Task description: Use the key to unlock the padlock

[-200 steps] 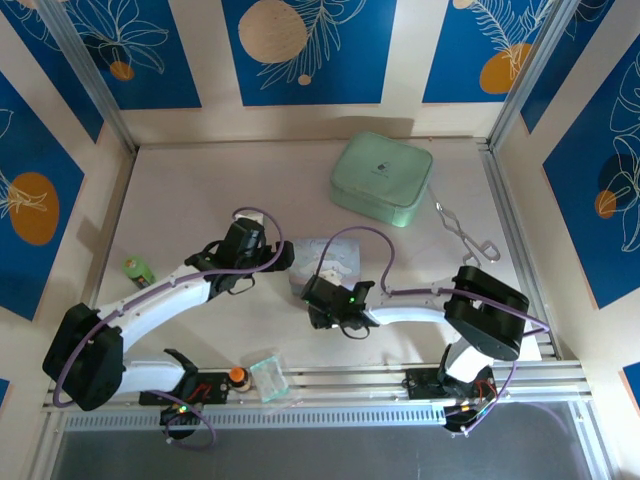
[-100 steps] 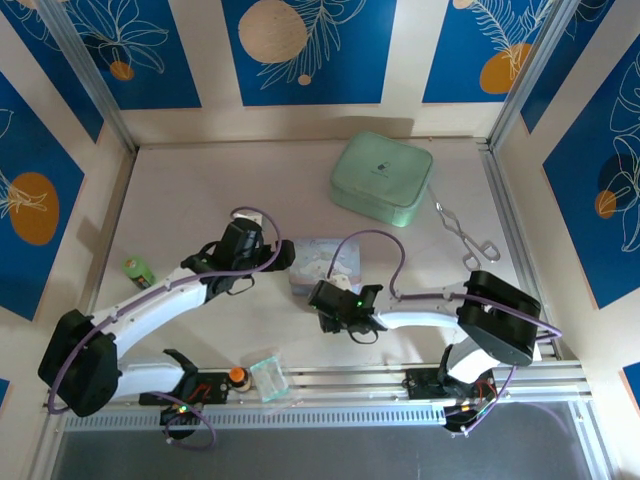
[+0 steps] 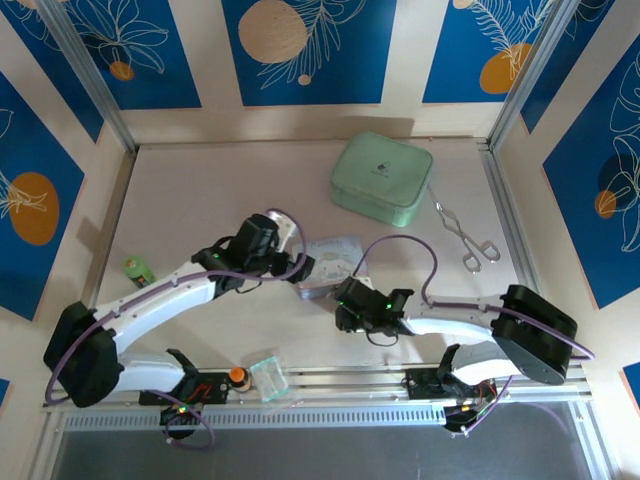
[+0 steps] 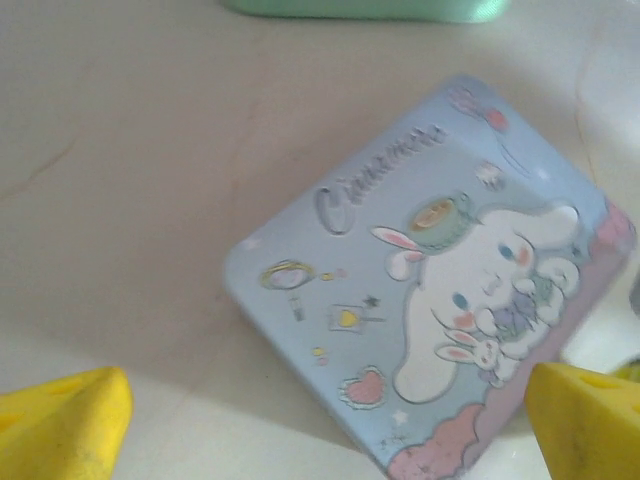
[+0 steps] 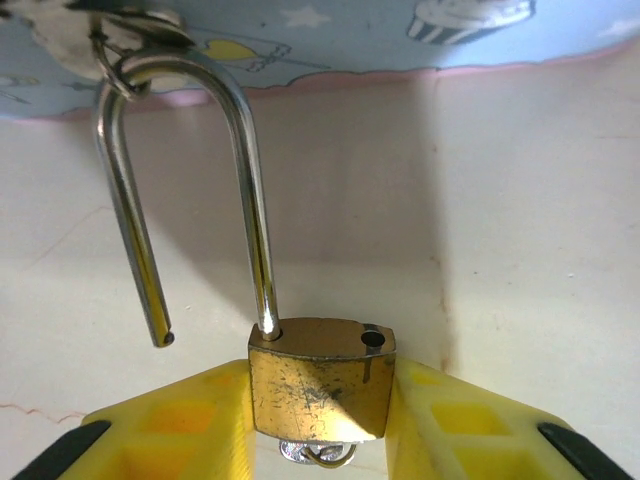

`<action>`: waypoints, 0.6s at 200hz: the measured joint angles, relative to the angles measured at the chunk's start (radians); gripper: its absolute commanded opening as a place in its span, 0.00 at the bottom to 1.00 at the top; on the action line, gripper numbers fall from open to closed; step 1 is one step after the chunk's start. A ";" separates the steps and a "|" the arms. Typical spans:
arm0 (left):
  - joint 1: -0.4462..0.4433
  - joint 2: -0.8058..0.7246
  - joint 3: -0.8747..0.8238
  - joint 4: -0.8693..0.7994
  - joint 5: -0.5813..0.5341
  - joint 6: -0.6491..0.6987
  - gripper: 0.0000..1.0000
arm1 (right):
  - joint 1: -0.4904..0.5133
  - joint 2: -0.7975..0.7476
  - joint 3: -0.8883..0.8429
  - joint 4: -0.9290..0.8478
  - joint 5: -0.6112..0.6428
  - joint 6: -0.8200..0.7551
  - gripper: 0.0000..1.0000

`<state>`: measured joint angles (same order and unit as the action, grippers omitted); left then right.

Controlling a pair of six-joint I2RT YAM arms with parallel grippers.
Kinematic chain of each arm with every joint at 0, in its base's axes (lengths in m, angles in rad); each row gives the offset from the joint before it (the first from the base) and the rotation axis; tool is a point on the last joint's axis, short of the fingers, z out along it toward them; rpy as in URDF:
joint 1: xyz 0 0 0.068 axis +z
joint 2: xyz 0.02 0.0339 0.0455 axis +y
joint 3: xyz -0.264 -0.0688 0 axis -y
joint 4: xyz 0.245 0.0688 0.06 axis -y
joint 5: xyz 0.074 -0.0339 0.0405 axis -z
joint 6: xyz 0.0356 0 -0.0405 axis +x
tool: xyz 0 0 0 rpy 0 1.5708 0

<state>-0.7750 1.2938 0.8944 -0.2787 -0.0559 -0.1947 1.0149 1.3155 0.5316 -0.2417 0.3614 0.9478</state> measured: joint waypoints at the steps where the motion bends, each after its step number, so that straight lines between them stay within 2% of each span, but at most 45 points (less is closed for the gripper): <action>1: -0.006 0.006 0.006 -0.001 -0.005 0.012 1.00 | -0.002 -0.002 -0.002 0.002 -0.002 0.000 0.33; 23: -0.098 0.106 0.073 -0.038 -0.055 0.161 1.00 | -0.036 -0.052 -0.055 0.052 -0.032 -0.005 0.33; 45: -0.145 0.211 0.090 -0.058 -0.076 0.255 0.98 | -0.054 -0.083 -0.087 0.082 -0.042 -0.004 0.32; 57: -0.158 0.248 0.090 -0.071 -0.086 0.286 0.92 | -0.061 -0.087 -0.093 0.090 -0.050 -0.003 0.32; 80: -0.185 0.260 0.093 -0.079 -0.121 0.331 0.90 | -0.080 -0.086 -0.093 0.096 -0.075 0.008 0.31; 120: -0.249 0.334 0.140 -0.103 -0.237 0.368 0.80 | -0.093 -0.084 -0.094 0.100 -0.088 0.045 0.30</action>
<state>-1.0241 1.6276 1.0348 -0.3813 -0.2924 0.1734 0.9218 1.2316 0.4377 -0.1413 0.2733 0.9928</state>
